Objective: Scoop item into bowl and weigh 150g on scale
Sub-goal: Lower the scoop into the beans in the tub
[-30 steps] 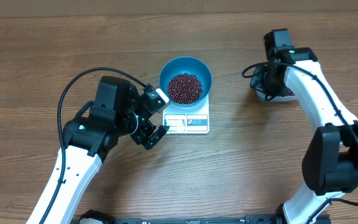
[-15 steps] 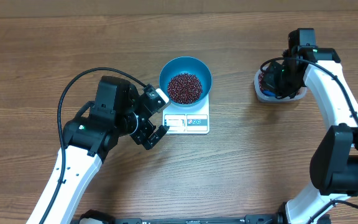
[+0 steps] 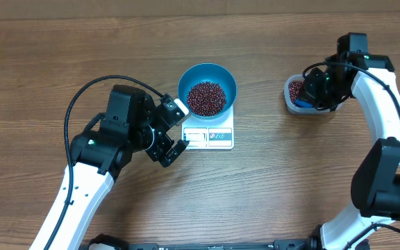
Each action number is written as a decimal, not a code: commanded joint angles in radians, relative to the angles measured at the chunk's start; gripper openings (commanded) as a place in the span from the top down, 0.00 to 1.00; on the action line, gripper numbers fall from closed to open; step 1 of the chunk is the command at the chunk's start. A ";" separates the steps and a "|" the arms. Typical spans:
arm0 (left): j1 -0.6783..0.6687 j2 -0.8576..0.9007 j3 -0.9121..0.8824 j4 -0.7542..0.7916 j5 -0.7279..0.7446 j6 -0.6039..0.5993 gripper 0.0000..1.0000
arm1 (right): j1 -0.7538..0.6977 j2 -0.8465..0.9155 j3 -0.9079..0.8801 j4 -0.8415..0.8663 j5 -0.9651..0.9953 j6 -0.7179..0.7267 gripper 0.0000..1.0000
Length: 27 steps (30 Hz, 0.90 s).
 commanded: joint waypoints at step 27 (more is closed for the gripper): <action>-0.006 -0.005 -0.011 0.000 -0.003 -0.021 0.00 | -0.159 -0.008 -0.003 -0.110 -0.253 -0.232 0.96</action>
